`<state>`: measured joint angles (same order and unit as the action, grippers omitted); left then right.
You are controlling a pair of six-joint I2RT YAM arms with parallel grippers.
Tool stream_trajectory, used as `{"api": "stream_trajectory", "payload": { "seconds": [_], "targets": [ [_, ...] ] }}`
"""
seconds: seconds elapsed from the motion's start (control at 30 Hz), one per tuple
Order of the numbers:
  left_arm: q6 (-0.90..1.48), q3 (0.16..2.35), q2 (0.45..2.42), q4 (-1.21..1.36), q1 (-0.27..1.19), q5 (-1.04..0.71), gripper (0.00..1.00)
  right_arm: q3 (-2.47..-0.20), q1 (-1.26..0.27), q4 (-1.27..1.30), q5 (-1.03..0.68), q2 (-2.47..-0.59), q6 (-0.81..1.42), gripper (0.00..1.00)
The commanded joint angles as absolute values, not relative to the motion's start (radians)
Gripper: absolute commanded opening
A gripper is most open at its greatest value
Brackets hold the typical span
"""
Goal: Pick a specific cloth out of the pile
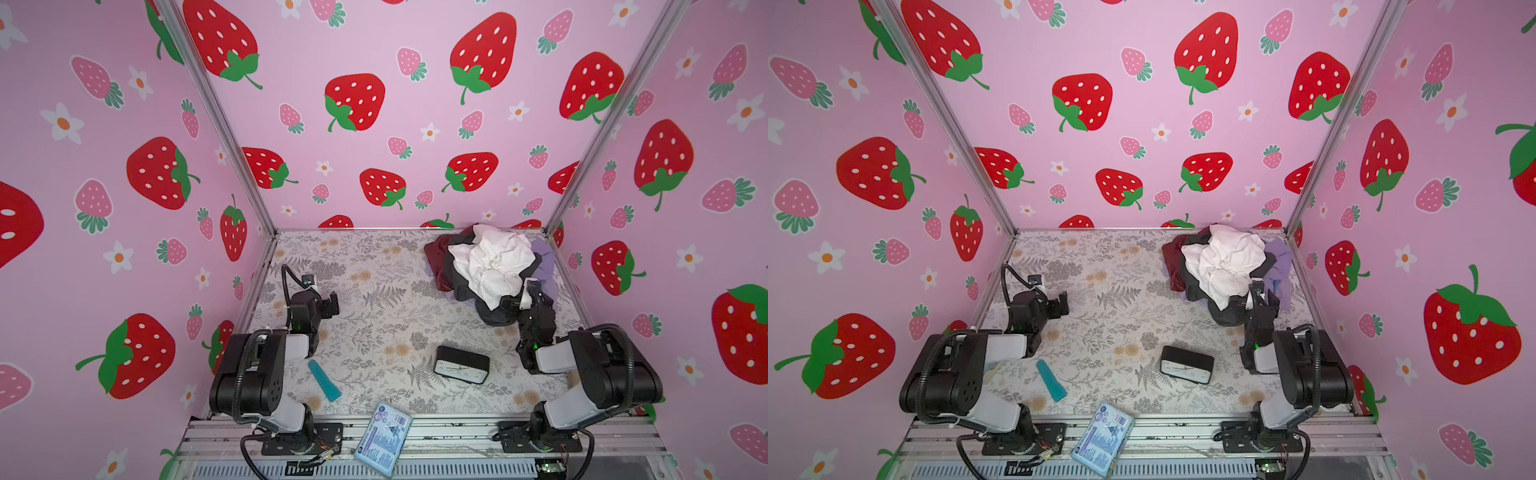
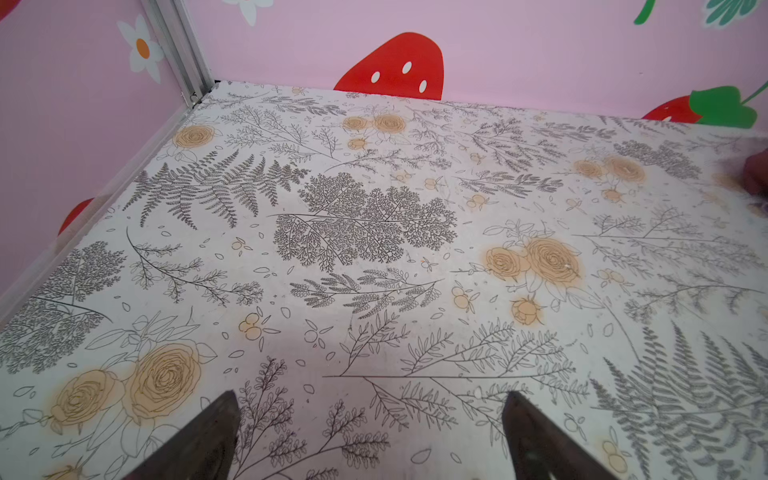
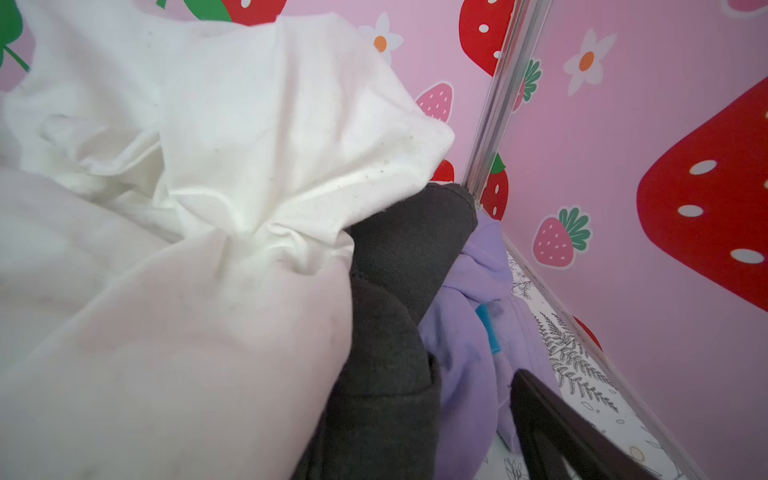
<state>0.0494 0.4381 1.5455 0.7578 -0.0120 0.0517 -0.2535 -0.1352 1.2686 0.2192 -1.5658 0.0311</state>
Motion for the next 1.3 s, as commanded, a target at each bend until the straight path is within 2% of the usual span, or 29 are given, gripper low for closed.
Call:
{"api": "stream_trajectory", "payload": {
  "seconds": [0.0,0.93,1.0,1.13,1.27],
  "targets": [
    [0.040,0.456,1.549,0.762,-0.008,0.058,0.99,-0.264,-0.131,1.261,0.219,-1.575,0.020,1.00],
    [0.042,0.456,1.548,0.764,-0.009,0.058,0.99,-0.266,-0.133,1.263,0.226,-1.565,0.021,1.00],
    [0.048,0.458,1.543,0.768,-0.010,0.067,0.98,-0.295,-0.136,1.172,0.241,-1.518,0.027,1.00],
    [0.061,0.550,1.446,0.503,-0.013,0.102,0.87,-0.337,-0.137,0.999,0.248,-1.435,0.054,1.00],
    [0.070,0.530,1.359,0.471,-0.013,0.038,0.87,-0.352,-0.145,0.899,0.251,-1.352,0.068,1.00]
  ]
}}
